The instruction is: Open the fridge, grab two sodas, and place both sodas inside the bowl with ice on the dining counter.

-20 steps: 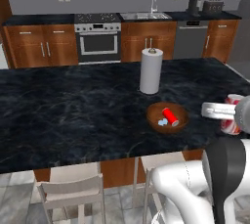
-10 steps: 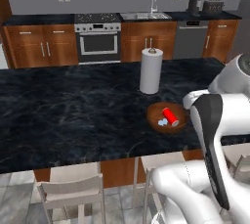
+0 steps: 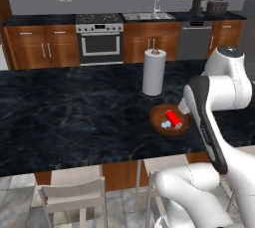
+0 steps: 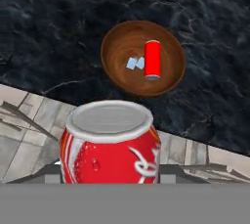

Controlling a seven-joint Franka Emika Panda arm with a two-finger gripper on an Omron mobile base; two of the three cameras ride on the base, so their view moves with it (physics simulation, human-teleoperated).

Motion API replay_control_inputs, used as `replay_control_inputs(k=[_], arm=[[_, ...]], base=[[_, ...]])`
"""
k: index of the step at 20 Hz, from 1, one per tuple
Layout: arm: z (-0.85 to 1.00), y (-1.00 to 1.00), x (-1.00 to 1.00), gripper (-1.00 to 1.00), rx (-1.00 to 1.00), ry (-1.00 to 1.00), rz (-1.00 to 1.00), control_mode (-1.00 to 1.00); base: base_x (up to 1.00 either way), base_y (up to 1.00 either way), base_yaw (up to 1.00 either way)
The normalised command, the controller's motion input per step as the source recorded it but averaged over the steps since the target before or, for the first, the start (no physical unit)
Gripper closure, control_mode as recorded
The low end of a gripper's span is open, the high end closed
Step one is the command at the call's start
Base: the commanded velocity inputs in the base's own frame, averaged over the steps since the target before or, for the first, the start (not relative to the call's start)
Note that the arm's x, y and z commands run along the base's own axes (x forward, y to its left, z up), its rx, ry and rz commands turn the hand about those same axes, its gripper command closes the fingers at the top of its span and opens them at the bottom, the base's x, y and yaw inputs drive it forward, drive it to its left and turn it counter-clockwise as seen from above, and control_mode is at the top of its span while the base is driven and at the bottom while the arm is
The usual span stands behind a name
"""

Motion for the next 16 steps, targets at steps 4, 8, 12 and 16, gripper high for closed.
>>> replay_control_inputs(k=[4,8,12,16], arm=[[-0.37,-0.08,0.54,1.00,-0.06,0.20,0.30,-1.00],[-0.25,-0.09,0.74,1.00,-0.02,0.24,0.26,-1.00],[-0.39,-0.15,0.53,1.00,0.00,0.17,0.16,-1.00],[-0.36,-0.01,0.42,1.00,-0.02,0.10,0.06,-1.00]], base=[[0.00,0.00,0.00],[0.00,0.00,0.00],[0.00,0.00,0.00],[0.00,0.00,0.00]])
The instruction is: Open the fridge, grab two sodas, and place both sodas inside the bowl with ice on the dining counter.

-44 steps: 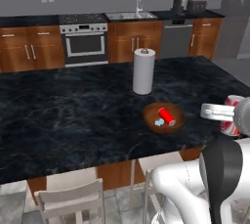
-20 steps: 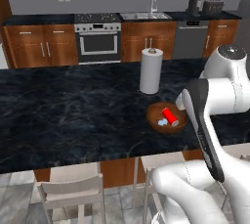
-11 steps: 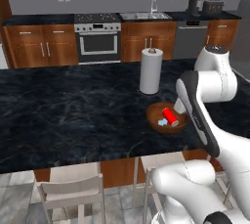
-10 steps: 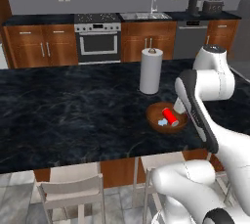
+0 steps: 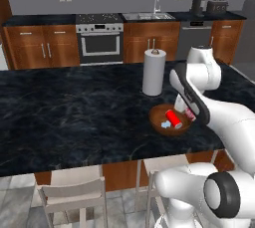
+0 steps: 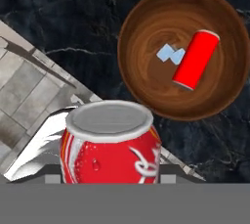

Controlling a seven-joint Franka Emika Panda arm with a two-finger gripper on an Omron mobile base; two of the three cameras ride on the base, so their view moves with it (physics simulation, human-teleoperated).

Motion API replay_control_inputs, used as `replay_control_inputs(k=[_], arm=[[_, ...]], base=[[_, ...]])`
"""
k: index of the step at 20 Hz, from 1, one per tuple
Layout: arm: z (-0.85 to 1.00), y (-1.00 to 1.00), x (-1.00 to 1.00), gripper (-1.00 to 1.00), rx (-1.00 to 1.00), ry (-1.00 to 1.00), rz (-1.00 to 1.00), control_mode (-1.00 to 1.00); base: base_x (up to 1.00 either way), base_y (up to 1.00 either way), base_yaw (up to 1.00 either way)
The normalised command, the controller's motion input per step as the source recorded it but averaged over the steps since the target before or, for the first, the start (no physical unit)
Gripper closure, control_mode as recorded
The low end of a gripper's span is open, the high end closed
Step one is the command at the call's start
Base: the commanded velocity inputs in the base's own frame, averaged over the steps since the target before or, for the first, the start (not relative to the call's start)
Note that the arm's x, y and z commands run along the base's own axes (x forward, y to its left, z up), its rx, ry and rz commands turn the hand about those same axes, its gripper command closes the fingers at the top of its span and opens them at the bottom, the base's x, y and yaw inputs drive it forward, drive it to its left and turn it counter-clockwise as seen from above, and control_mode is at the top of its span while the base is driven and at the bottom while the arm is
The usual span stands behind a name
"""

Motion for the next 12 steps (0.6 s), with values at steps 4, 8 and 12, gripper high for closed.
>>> replay_control_inputs(k=[4,8,12], arm=[[-0.38,0.00,0.41,1.00,-0.03,0.09,0.05,-1.00],[-0.38,-0.01,0.37,1.00,-0.02,0.08,0.06,-1.00],[-0.32,-0.10,0.41,1.00,0.00,0.05,0.08,-1.00]], base=[[0.00,0.00,0.00],[0.00,0.00,0.00],[0.00,0.00,0.00]])
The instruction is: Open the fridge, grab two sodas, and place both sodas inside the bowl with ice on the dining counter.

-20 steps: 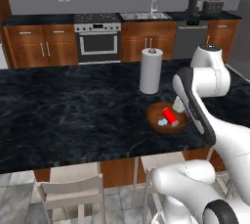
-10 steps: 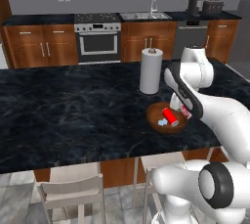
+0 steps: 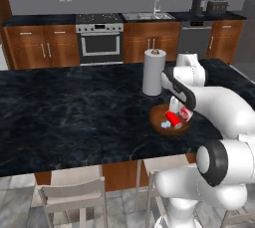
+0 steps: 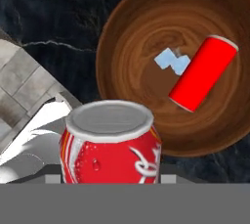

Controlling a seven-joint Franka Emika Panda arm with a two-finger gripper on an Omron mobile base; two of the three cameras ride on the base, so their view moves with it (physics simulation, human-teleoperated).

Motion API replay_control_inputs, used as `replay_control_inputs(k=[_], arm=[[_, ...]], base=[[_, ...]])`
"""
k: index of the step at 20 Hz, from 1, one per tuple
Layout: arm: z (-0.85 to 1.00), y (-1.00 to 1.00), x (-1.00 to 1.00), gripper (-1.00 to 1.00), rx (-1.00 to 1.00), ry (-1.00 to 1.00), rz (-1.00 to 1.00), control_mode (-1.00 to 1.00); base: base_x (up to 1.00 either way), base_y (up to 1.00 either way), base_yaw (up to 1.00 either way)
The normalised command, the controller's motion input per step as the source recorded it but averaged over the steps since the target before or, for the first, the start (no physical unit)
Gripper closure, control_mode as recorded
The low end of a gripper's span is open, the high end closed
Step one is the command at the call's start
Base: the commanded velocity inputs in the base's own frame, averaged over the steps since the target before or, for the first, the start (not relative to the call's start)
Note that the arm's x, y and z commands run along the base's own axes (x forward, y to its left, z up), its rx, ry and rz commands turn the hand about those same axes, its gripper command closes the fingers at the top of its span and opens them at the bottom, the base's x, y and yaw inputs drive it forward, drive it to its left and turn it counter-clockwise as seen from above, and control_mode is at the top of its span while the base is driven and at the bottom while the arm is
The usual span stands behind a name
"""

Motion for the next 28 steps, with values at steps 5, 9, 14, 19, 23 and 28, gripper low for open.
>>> replay_control_inputs(k=[5,9,14,19,23,28], arm=[[-0.33,-0.07,0.41,1.00,0.00,0.07,0.08,-1.00],[-0.38,-0.04,0.31,1.00,0.00,0.04,0.07,-1.00],[-0.26,-0.01,0.10,1.00,0.00,0.00,0.06,-1.00],[-0.17,0.00,0.00,1.00,0.00,0.00,0.02,-1.00],[-0.13,0.00,0.00,1.00,0.00,0.00,0.00,-1.00],[-0.10,0.00,0.00,1.00,0.00,0.00,0.00,-1.00]], base=[[0.00,0.00,0.00],[0.00,0.00,0.00],[0.00,0.00,0.00],[0.00,0.00,0.00],[0.00,0.00,0.00],[0.00,0.00,0.00]])
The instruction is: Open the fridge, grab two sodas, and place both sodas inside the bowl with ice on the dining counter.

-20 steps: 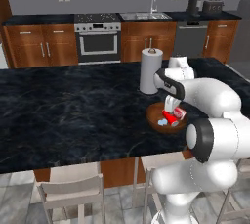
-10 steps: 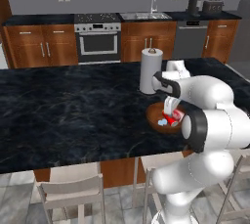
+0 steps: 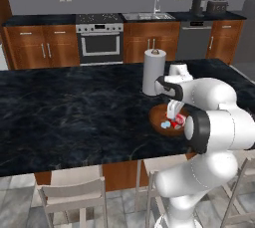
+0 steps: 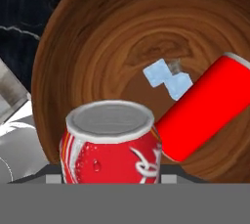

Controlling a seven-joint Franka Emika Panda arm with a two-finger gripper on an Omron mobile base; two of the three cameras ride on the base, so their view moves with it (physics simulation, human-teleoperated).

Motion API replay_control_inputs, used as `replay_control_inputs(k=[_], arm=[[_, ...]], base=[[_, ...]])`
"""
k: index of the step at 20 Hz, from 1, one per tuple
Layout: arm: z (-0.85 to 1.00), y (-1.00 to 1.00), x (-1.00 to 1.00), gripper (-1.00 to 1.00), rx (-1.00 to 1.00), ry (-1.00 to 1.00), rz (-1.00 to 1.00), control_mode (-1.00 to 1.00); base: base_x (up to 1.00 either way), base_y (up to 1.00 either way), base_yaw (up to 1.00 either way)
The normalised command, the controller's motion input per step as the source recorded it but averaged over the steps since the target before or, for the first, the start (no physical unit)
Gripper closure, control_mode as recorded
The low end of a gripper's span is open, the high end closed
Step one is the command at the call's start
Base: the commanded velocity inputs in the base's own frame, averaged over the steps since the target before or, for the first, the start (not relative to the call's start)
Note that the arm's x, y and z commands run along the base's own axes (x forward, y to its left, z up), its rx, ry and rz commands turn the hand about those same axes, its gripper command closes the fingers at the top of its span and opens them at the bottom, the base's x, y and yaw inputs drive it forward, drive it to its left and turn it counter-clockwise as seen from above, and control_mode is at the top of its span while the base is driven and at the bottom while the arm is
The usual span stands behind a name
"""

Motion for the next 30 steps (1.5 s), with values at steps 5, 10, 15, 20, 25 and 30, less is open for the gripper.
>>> replay_control_inputs(k=[5,10,15,20,25,30], arm=[[-0.07,0.00,0.14,1.00,0.00,0.00,0.02,-1.00],[-0.12,0.00,0.14,1.00,0.00,0.00,0.03,-1.00],[-0.13,0.02,0.08,-1.00,0.00,0.00,0.03,-1.00],[-0.04,0.00,-0.07,-1.00,0.00,-0.03,0.03,-1.00],[0.18,-0.02,-0.42,-1.00,0.00,-0.13,0.03,-1.00],[0.51,-0.03,-0.36,-1.00,0.00,-0.12,0.00,-1.00]], base=[[0.00,0.00,0.00],[0.00,0.00,0.00],[0.00,0.00,0.00],[0.00,0.00,0.00],[0.00,0.00,0.00],[0.00,0.00,0.00]])
